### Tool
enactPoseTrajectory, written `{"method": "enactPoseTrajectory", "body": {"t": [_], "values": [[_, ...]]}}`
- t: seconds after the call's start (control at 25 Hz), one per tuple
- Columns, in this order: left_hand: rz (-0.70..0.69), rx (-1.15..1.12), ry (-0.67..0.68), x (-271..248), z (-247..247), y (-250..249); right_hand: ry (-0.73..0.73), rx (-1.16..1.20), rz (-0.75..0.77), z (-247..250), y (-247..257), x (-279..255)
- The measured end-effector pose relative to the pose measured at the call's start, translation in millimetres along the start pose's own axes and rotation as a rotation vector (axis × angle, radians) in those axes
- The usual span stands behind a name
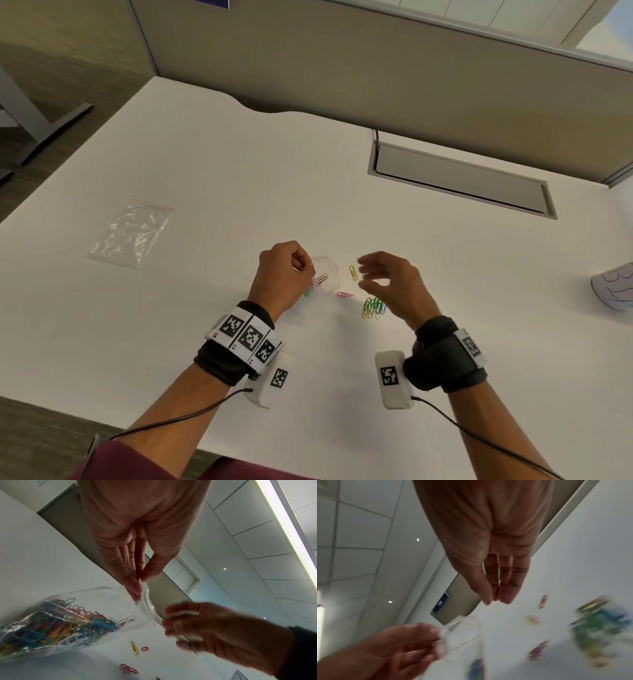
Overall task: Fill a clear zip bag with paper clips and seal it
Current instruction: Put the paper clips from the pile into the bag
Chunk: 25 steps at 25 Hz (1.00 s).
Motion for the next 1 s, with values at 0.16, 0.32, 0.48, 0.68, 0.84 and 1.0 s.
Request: {"method": "enactPoseTrajectory", "body": {"t": [0.16, 0.32, 0.48, 0.68, 0.84, 1.0], "values": [[-0.008, 0.001, 0.009, 1, -2, 0, 0.143, -0.294, -0.347, 14, -70, -33], [-0.007, -0.011, 0.014, 1, -6, 1, 0.130, -0.285, -0.316, -5, -77, -34], [-0.011, -0.026, 0.014, 1, -8, 1, 0.106, -0.299, -0.236, -33, -66, -13], [-0.014, -0.024, 0.002, 1, -6, 4, 0.131, -0.281, -0.055, -28, -52, 4], [-0.013, -0.022, 0.007, 1, -7, 4, 0.436, -0.522, 0.027, -40, -62, 7], [-0.016, -0.037, 0.015, 2, -11, 5, 0.268, -0.504, 0.124, -45, -59, 6]]}}
Point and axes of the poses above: each hand's wrist, its own x-axis towards the middle knuckle, its own z-axis out of the back of the hand, y = z × x, the point moved 6 cm from there along x, towards the middle knuckle, and after that the axes turned 12 degrees about z, right-handed, at the moved point
